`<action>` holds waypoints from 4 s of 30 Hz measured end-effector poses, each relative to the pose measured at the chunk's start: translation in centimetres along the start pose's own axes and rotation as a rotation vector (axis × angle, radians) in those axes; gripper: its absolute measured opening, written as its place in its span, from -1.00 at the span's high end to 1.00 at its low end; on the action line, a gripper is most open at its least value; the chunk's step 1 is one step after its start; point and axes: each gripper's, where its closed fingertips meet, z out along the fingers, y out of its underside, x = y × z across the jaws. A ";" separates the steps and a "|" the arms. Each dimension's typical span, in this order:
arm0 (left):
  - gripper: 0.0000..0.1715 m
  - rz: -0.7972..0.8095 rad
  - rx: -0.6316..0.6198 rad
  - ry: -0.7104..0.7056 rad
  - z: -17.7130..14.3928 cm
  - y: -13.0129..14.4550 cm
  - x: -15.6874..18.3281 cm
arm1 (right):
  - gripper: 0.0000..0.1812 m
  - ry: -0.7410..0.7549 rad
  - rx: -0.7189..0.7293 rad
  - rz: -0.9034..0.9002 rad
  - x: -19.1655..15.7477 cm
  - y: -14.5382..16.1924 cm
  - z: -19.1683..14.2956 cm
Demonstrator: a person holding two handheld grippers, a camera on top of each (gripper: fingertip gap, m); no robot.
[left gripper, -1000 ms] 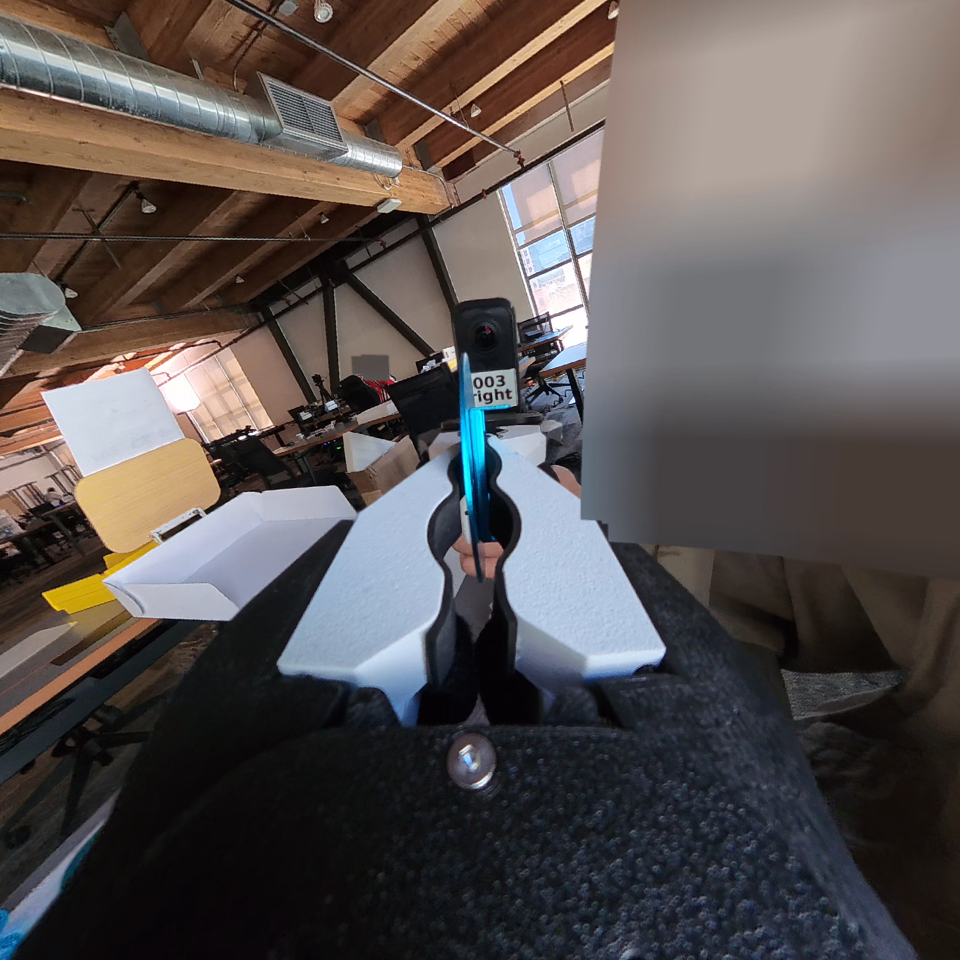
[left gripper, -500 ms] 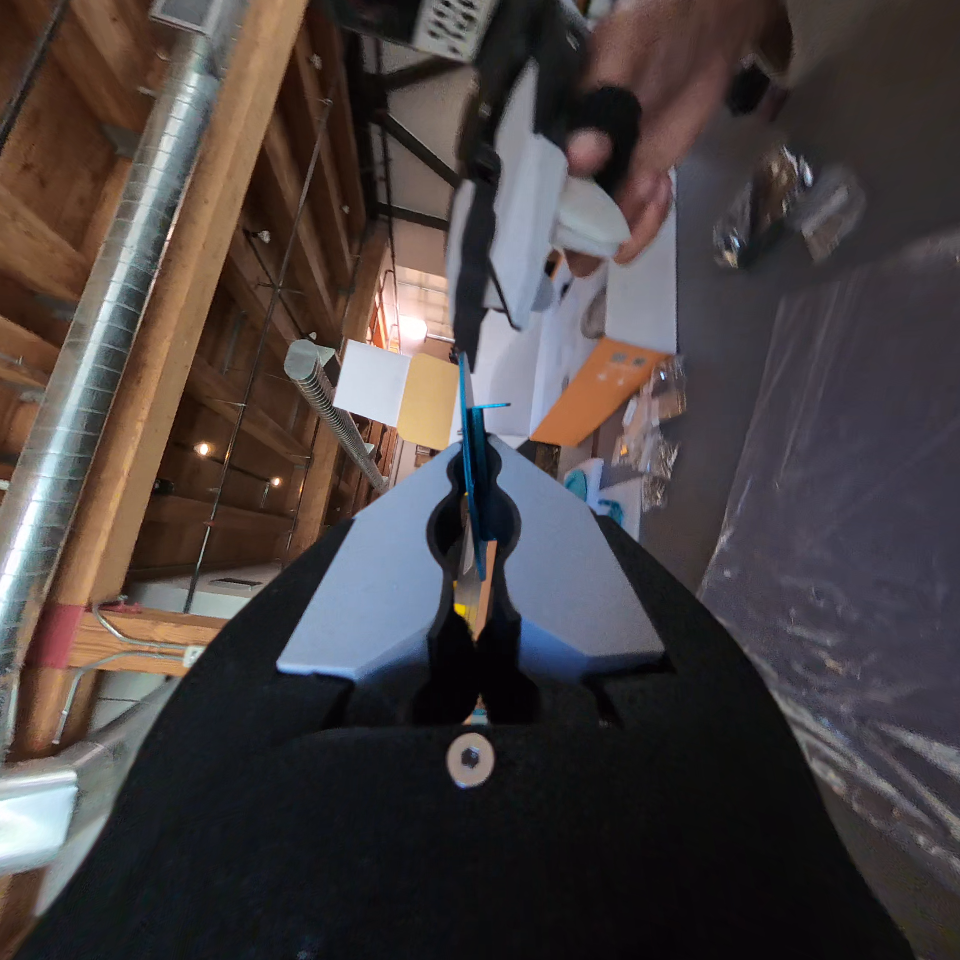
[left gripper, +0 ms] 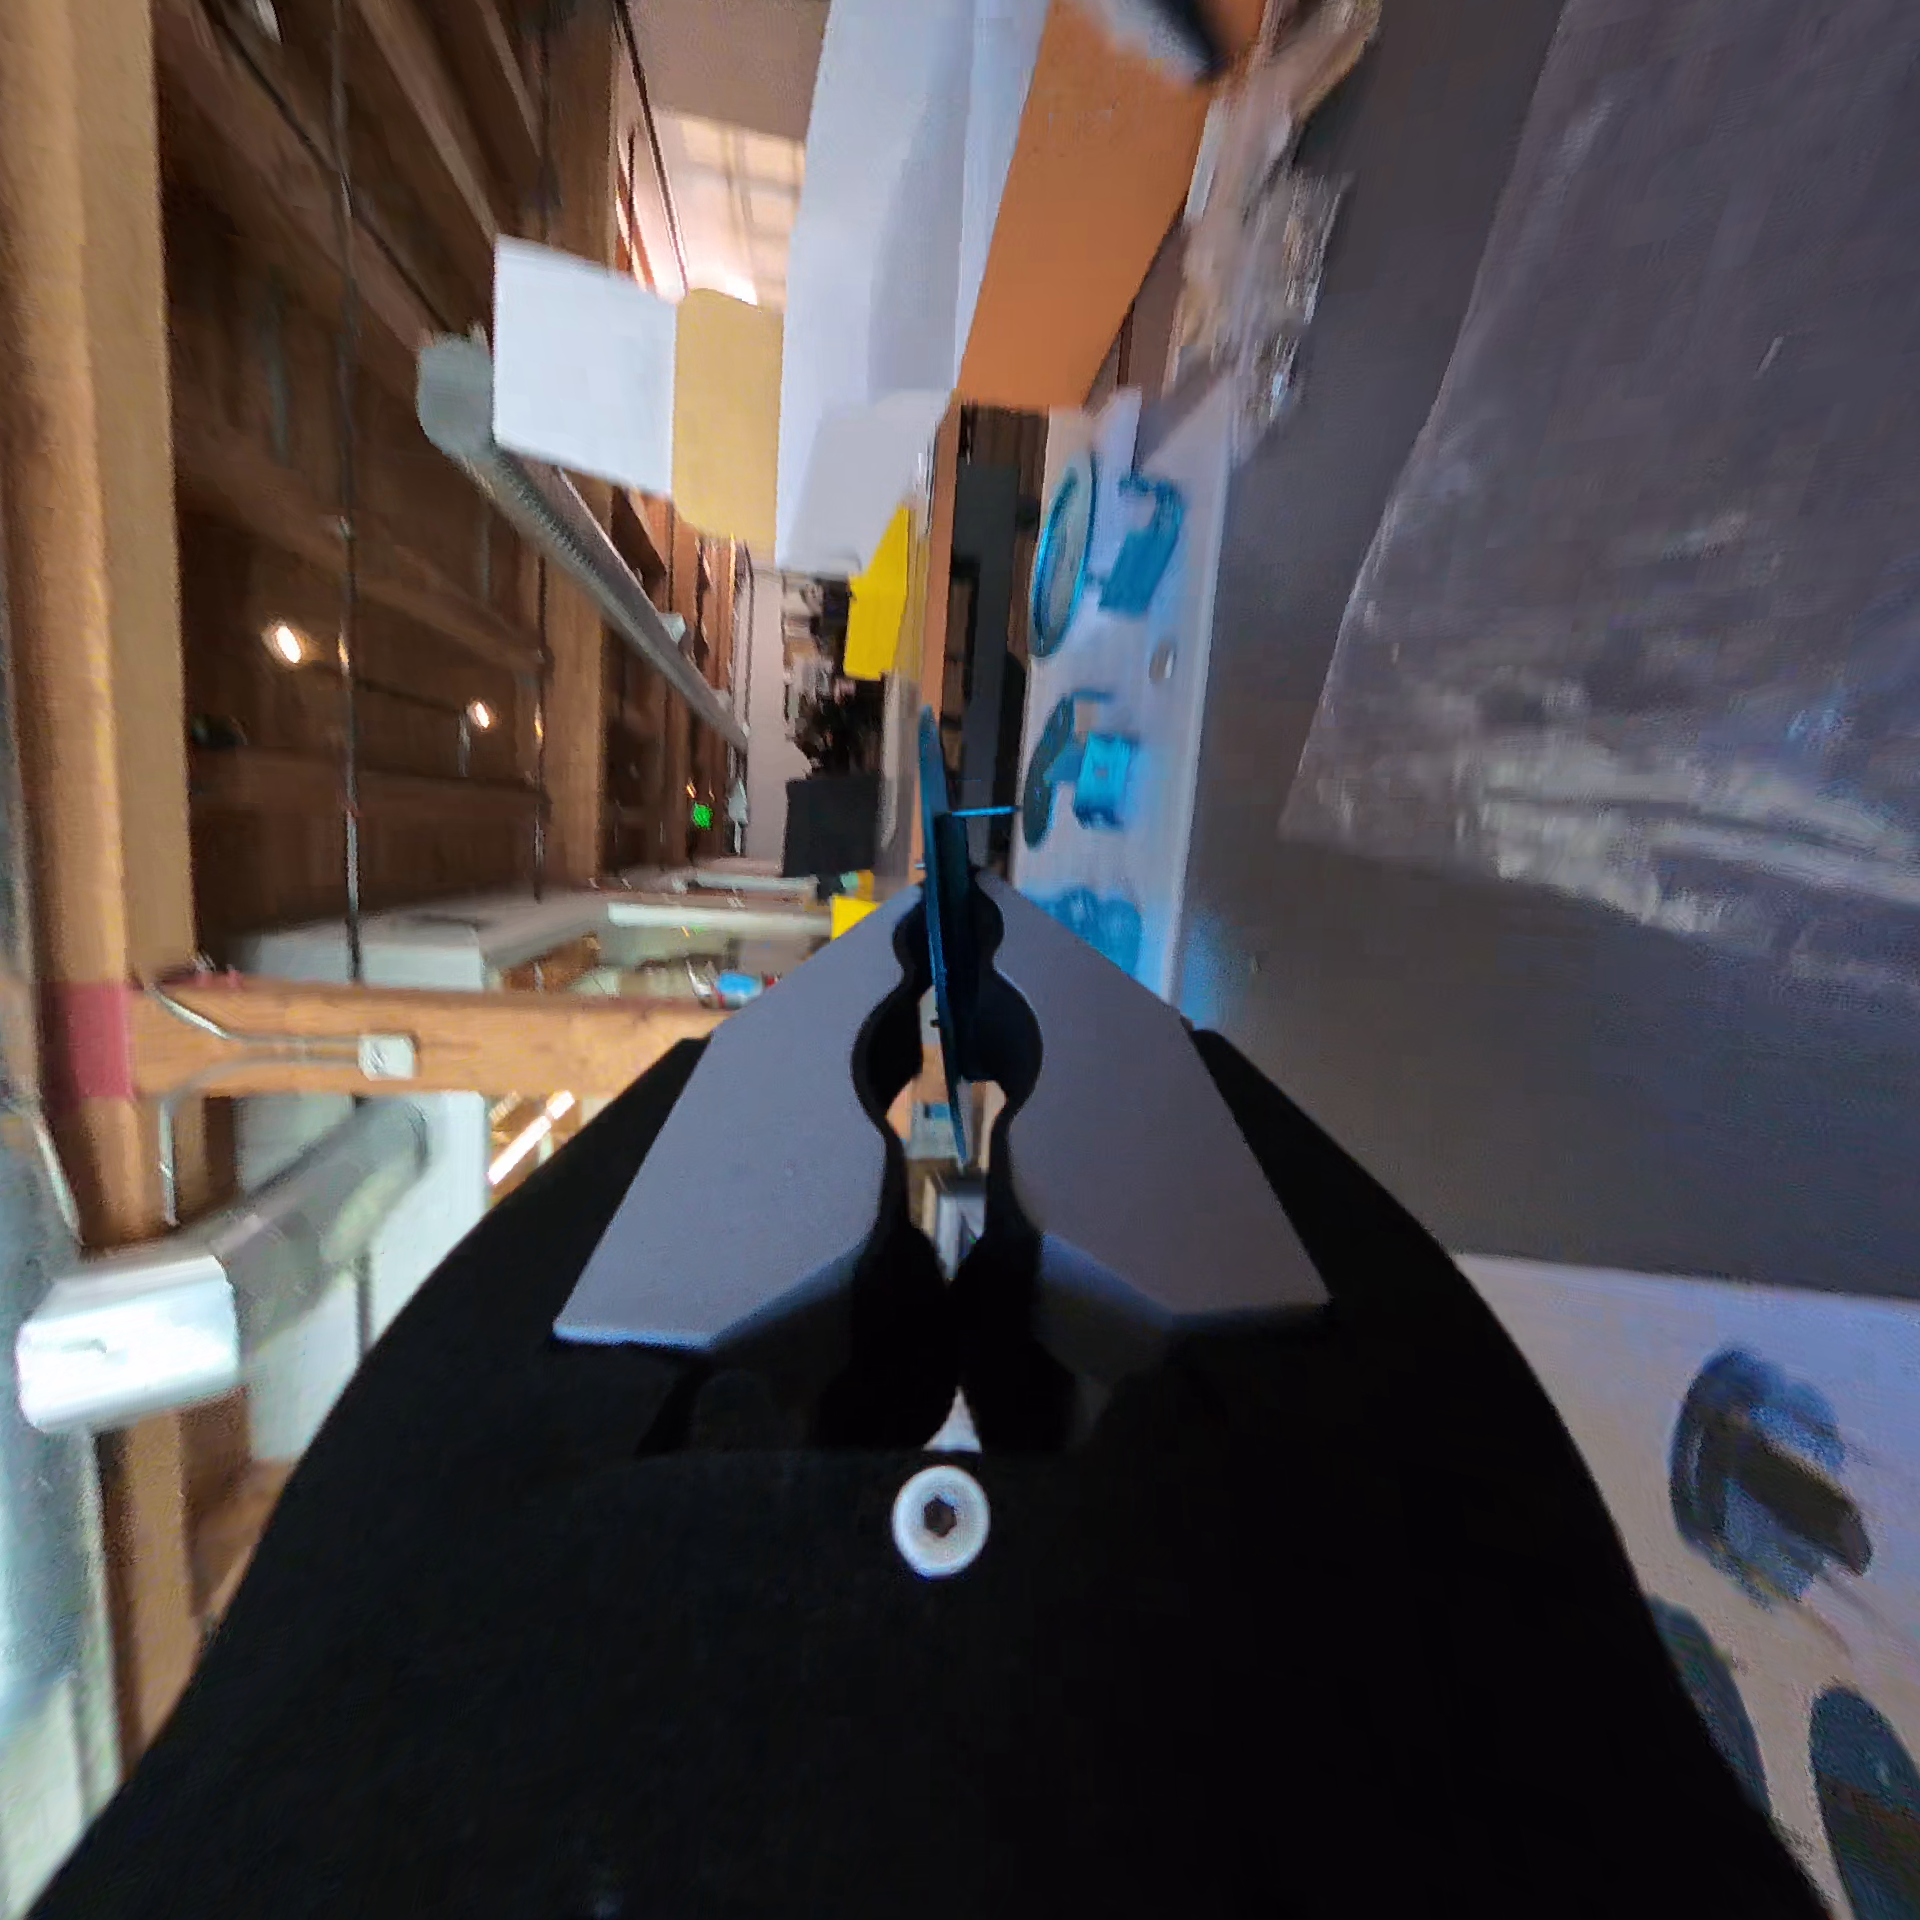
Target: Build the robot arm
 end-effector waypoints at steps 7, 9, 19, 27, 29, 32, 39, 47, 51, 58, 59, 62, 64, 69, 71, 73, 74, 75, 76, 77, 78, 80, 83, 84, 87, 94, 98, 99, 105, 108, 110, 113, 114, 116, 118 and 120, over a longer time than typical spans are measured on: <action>0.99 -0.055 -0.109 0.012 -0.1 7.0 2.4 | 0.74 -0.150 -0.065 0.133 6.0 1.0 6.2; 0.99 -0.069 -0.140 0.016 -0.2 8.2 2.7 | 0.77 -0.111 -0.092 0.103 8.9 0.4 7.6; 0.99 -0.077 -0.134 0.089 0.1 8.2 5.8 | 0.78 -0.206 -0.198 0.086 16.1 1.6 16.7; 0.99 -0.080 -0.133 0.091 0.2 8.5 5.9 | 0.81 -0.219 -0.230 0.050 16.4 2.7 18.2; 0.99 -0.083 -0.130 0.094 0.2 8.4 6.0 | 0.81 -0.220 -0.235 0.048 16.3 3.1 18.2; 0.99 -0.088 -0.128 0.096 0.2 8.4 6.1 | 0.83 -0.229 -0.224 0.061 16.3 3.4 18.2; 0.99 -0.093 -0.131 0.102 0.3 8.5 6.2 | 0.90 -0.223 -0.209 0.037 16.4 3.3 18.4; 0.99 -0.087 -0.129 0.115 0.4 8.3 6.6 | 0.94 -0.215 -0.302 -0.058 16.2 3.2 18.5; 0.99 -0.085 -0.127 0.117 0.4 8.2 6.7 | 0.95 -0.230 -0.424 -0.109 16.1 3.3 18.4; 0.99 -0.083 -0.124 0.108 0.3 8.1 6.4 | 0.97 -0.264 -0.453 -0.121 16.0 3.2 18.4; 0.99 -0.082 -0.123 0.107 0.3 8.1 6.4 | 0.97 -0.270 -0.442 -0.115 16.0 3.2 18.5; 0.99 -0.079 -0.121 0.109 0.3 8.1 6.4 | 0.98 -0.300 -0.407 -0.070 16.0 3.3 18.2; 0.99 -0.074 -0.121 0.113 0.3 8.0 6.6 | 0.98 -0.311 -0.374 -0.042 16.0 3.0 17.7; 0.99 -0.060 -0.121 0.106 0.3 7.9 6.6 | 0.98 -0.390 -0.170 0.037 14.6 -0.6 15.3; 0.99 -0.044 -0.122 0.089 0.3 7.8 6.4 | 1.00 -0.446 -0.073 0.045 13.1 -3.0 14.1; 0.99 -0.029 -0.116 0.071 0.3 7.6 6.1 | 1.00 -0.503 -0.023 0.042 11.3 -5.0 13.4; 0.99 -0.025 -0.112 0.068 0.3 7.4 6.1 | 1.00 -0.514 -0.021 0.030 10.7 -5.5 13.4; 0.99 -0.024 -0.111 0.071 0.3 7.4 6.2 | 1.00 -0.517 -0.033 0.013 10.2 -5.8 13.5; 0.99 -0.021 -0.116 0.076 0.4 7.4 6.3 | 1.00 -0.504 -0.066 -0.010 10.1 -5.6 13.7; 0.99 -0.014 -0.124 0.078 0.4 7.6 6.4 | 1.00 -0.482 -0.106 -0.032 10.4 -5.0 13.9; 0.99 -0.005 -0.131 0.082 0.3 7.9 6.5 | 1.00 -0.463 -0.140 -0.042 10.7 -4.3 14.1; 0.99 -0.003 -0.166 0.089 0.2 9.1 6.4 | 1.00 -0.465 -0.156 0.002 10.9 -3.5 14.1; 0.99 -0.030 -0.226 0.091 0.1 11.2 6.0 | 0.82 -0.509 -0.236 0.032 9.2 -2.4 13.5; 0.99 -0.040 -0.233 0.086 0.0 11.6 5.7 | 0.81 -0.504 -0.240 0.009 8.1 -2.3 13.2; 0.99 -0.069 -0.251 0.079 -0.3 12.3 5.3 | 0.77 -0.495 -0.273 -0.023 4.6 -1.5 11.3; 0.99 -0.105 -0.196 0.110 0.0 10.9 6.0 | 0.75 -0.301 -0.311 0.043 -1.0 1.3 8.2; 0.99 -0.106 -0.174 0.121 0.2 10.2 6.3 | 0.79 -0.237 -0.293 0.153 -1.2 1.6 10.0; 0.99 -0.101 -0.171 0.123 0.2 10.1 6.4 | 0.82 -0.226 -0.295 0.156 -1.1 1.6 10.4; 0.99 -0.084 -0.146 0.135 0.3 9.2 6.8 | 0.83 -0.221 -0.364 0.003 -0.9 1.7 12.1; 0.99 -0.077 -0.140 0.139 0.3 9.0 7.0 | 0.83 -0.252 -0.414 -0.074 -0.9 1.8 12.9; 0.99 -0.075 -0.137 0.139 0.3 8.9 7.0 | 0.84 -0.271 -0.441 -0.103 -0.9 1.9 13.3; 0.99 -0.075 -0.132 0.141 0.2 8.8 7.1 | 0.87 -0.288 -0.481 -0.122 -0.8 2.5 13.4; 0.99 -0.073 -0.130 0.140 0.2 8.7 7.1 | 0.87 -0.297 -0.477 -0.119 -0.9 2.5 13.5; 0.99 -0.070 -0.125 0.139 0.2 8.6 7.1 | 0.91 -0.294 -0.470 -0.123 -0.8 2.6 13.5; 0.99 -0.067 -0.120 0.135 0.2 8.4 7.0 | 0.92 -0.293 -0.461 -0.129 -0.8 2.6 13.5; 0.99 -0.068 -0.120 0.134 0.1 8.4 7.0 | 0.92 -0.293 -0.454 -0.128 -0.9 2.6 13.5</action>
